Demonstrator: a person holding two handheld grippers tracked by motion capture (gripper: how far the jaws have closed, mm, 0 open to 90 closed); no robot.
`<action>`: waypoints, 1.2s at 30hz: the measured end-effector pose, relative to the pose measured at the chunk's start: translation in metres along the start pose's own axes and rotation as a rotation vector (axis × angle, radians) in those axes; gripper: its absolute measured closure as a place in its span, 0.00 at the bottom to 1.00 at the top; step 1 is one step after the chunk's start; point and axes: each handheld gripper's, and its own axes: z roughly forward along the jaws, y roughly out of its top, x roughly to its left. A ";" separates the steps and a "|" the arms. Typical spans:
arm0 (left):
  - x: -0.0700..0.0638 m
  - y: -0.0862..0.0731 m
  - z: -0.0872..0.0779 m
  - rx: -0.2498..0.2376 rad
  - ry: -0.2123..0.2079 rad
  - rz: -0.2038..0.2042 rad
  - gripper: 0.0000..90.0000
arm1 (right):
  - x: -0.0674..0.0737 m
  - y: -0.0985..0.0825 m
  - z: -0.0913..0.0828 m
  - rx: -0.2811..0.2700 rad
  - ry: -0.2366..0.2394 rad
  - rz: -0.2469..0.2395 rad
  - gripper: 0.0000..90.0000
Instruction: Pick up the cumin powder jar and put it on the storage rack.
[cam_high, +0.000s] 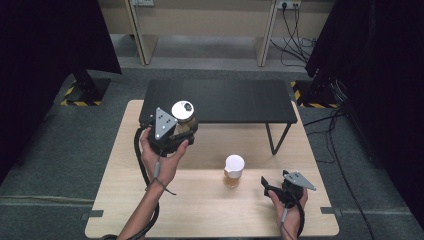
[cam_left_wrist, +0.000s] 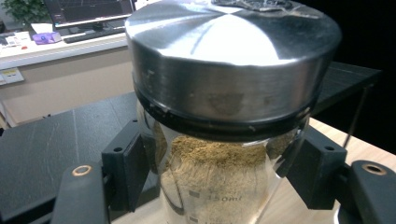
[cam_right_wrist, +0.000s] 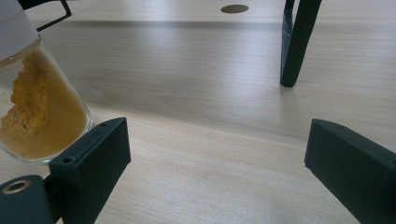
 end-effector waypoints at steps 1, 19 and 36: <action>0.000 0.001 0.002 0.001 0.003 -0.001 0.34 | 0.000 0.000 0.000 0.000 0.000 0.000 0.08; 0.009 0.018 0.036 0.044 0.106 0.008 0.34 | 0.001 0.000 0.000 0.000 0.005 -0.007 0.08; 0.017 0.020 0.065 0.096 0.147 -0.006 0.34 | 0.001 0.000 0.001 0.001 0.010 -0.011 0.08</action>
